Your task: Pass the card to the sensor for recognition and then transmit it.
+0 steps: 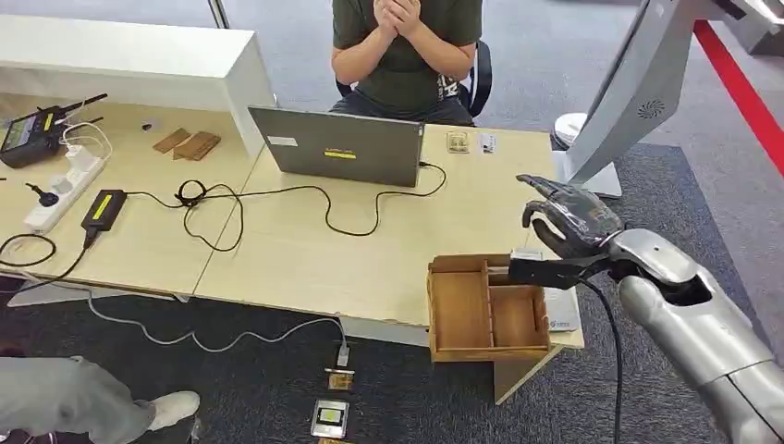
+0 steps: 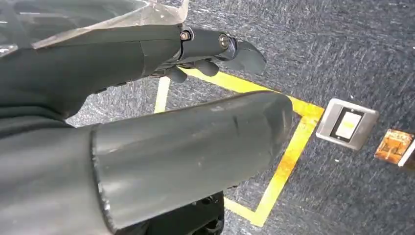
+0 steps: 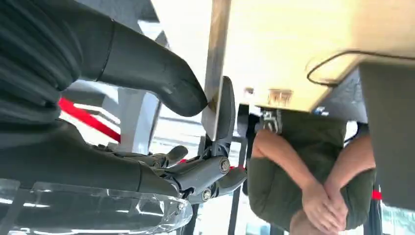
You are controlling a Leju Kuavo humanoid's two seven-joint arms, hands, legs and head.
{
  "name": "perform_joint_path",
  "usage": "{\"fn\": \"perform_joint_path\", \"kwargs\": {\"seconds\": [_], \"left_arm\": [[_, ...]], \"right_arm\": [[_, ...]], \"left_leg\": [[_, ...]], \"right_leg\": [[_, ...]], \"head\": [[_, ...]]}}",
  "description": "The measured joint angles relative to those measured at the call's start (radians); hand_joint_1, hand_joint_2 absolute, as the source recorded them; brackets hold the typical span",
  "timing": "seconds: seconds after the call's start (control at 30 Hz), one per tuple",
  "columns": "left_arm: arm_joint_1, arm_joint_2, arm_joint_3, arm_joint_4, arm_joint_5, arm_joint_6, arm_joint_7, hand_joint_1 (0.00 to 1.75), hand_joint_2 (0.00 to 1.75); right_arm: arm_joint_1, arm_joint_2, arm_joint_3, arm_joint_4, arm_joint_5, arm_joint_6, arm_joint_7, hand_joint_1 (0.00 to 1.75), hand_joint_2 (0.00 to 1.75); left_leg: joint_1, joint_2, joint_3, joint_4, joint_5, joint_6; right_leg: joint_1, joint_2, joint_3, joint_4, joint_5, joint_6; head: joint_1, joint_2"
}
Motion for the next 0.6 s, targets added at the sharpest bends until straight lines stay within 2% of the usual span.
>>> {"fn": "perform_joint_path", "kwargs": {"seconds": [0.37,0.6], "left_arm": [[0.0,-0.007,-0.017,0.0,-0.004,-0.007,-0.011,0.0,0.0],[0.0,-0.012,-0.018,0.0,0.002,-0.007,-0.011,0.0,0.0]], "right_arm": [[-0.034,-0.022,-0.014,-0.049,0.026,0.011,0.0,1.75,1.75],[-0.07,-0.013,-0.012,-0.053,0.042,0.01,-0.001,1.75,1.75]], "left_leg": [[0.0,0.0,0.0,0.0,0.0,0.0],[0.0,0.0,0.0,0.0,0.0,0.0]], "right_leg": [[0.0,0.0,0.0,0.0,0.0,0.0],[0.0,0.0,0.0,0.0,0.0,0.0]], "head": [[0.0,0.0],[0.0,0.0]]}}
